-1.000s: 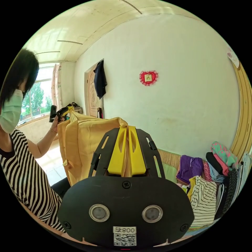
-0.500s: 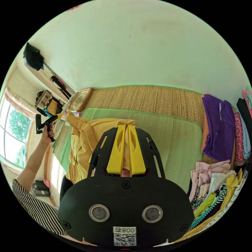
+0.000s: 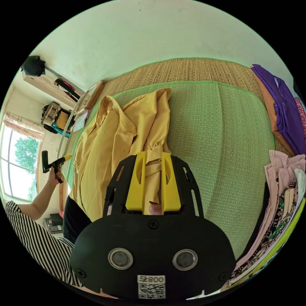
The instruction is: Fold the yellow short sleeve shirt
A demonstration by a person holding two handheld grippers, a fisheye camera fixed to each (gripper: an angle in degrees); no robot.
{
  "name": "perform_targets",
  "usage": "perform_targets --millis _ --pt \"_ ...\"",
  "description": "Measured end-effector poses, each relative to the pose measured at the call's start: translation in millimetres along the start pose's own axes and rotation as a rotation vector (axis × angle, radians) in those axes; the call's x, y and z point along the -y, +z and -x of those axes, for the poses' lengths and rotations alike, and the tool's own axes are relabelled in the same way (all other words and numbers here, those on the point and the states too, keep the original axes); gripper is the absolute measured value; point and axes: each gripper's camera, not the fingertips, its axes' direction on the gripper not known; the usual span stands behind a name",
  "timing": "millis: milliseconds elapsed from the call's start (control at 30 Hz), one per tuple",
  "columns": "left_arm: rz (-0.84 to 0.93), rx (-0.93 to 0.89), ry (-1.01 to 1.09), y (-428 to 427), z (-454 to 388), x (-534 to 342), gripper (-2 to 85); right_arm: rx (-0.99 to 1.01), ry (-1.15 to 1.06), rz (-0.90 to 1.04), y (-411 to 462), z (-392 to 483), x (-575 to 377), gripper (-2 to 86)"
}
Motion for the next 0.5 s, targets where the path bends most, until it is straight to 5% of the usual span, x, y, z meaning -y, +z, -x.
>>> perform_targets --millis 200,500 --pt "0.2 0.179 0.064 66 -44 2 9.1 0.0 0.048 0.068 58 16 23 5.6" --pt "0.181 0.226 0.08 82 -85 14 2.0 -0.041 -0.001 0.09 96 70 43 0.0"
